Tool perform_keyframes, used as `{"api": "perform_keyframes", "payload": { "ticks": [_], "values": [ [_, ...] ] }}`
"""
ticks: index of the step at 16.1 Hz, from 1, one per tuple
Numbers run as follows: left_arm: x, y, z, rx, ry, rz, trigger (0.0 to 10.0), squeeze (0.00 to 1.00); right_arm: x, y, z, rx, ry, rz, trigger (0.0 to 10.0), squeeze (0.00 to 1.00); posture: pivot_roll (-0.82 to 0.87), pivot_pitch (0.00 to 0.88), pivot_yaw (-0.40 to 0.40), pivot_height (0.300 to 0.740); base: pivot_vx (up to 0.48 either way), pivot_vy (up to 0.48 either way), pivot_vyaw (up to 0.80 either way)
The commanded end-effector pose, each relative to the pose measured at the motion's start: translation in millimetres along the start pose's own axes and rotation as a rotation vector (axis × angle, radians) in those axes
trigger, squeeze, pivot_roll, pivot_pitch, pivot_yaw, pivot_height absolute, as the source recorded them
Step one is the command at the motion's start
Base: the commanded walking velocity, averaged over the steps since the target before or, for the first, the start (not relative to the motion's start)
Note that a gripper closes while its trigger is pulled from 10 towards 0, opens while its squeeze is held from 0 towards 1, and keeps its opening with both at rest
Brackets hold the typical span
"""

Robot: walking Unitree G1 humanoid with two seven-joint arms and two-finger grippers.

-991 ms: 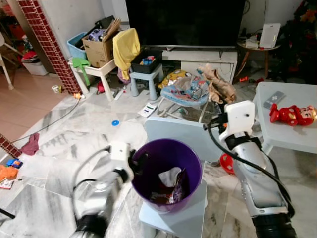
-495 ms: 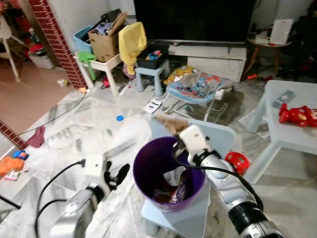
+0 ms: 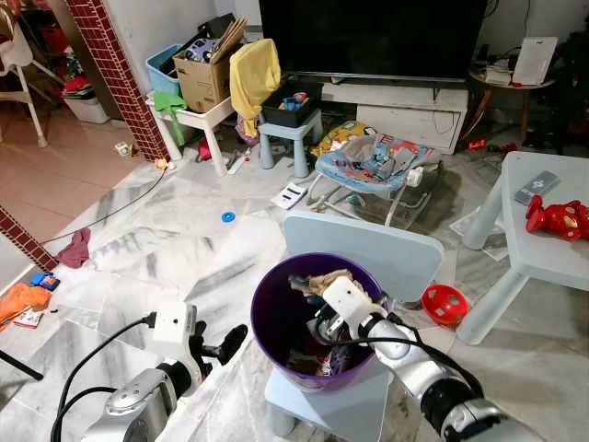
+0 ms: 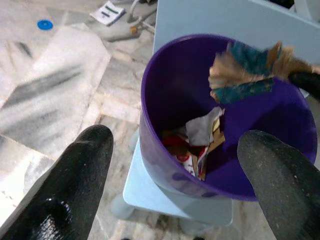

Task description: Picking trash to rubbish bin

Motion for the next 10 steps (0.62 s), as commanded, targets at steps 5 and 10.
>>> {"api": "perform_keyframes", "payload": {
  "ticks": [5,10],
  "values": [
    [1.6,-2.1,-0.6,0.017,0.009,0.000,10.0,0.00,7.5,2.8,2.8,-0.005,0.049,-0.046,10.0,1.00,0.12,0.023,0.072,0.740,0.000,0.000,0.00],
    [2.6,-13.2,0.6,0.076,-0.010,-0.030,10.0,0.00,24.8,-3.8,-0.5,0.010,0.144,-0.044,10.0,1.00,0.12,0.023,0.070,0.740,0.000,0.000,0.00]
  ]
}}
Point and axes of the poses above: a point about 5 cm out from each wrist's last joint towards the gripper, its own z axis pointing out of the wrist towards the gripper, its own y axis along the axis of the wrist's last joint, x = y × z, the point moved 6 cm from there along z, pointing out of the wrist towards the gripper, and after that the axes turned 12 degrees about -z, right-handed, at the moved point
